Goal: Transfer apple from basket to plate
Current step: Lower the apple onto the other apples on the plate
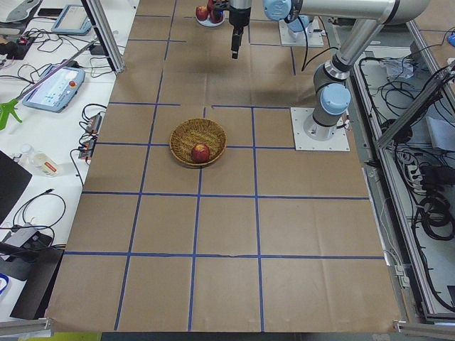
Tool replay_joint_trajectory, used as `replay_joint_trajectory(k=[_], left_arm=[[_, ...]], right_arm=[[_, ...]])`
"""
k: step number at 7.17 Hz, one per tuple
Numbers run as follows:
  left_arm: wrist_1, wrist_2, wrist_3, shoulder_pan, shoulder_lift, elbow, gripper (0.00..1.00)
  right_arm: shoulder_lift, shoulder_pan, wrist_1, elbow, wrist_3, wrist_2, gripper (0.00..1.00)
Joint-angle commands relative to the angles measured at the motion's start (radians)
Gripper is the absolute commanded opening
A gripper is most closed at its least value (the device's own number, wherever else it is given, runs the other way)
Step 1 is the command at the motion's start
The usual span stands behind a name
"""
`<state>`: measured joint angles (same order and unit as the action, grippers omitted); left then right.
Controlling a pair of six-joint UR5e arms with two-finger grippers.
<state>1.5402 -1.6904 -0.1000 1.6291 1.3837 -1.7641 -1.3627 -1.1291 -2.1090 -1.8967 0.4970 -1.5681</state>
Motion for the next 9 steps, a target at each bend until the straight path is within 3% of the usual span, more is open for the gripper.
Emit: replay_joint_trajectory(k=[1,3,4,5,8,9], left_arm=[[0.000,-0.002,-0.001,0.000,0.000,0.000,0.99],[0.000,-0.003,-0.001,0.000,0.000,0.000,0.99],[0.000,-0.002,-0.001,0.000,-0.002,0.000,0.99],[0.000,-0.002,-0.001,0.000,-0.002,0.000,0.99],[0.000,-0.003,-0.001,0.000,-0.002,0.000,0.99],[0.000,-0.003,-0.001,0.000,-0.002,0.000,0.99]], right_arm=[[0.005,0.000,-0.014,0.007,0.000,0.000,0.46],[0.010,0.000,-0.014,0.016,0.000,0.000,0.47],[0.025,0.000,-0.012,0.022,0.002,-0.001,0.70],[0.034,0.000,-0.012,0.025,0.002,-0.003,1.00],[0.018,-0.003,0.004,0.083,0.002,-0.004,1.00],[0.008,-0.009,0.082,0.135,-0.008,-0.004,1.00]])
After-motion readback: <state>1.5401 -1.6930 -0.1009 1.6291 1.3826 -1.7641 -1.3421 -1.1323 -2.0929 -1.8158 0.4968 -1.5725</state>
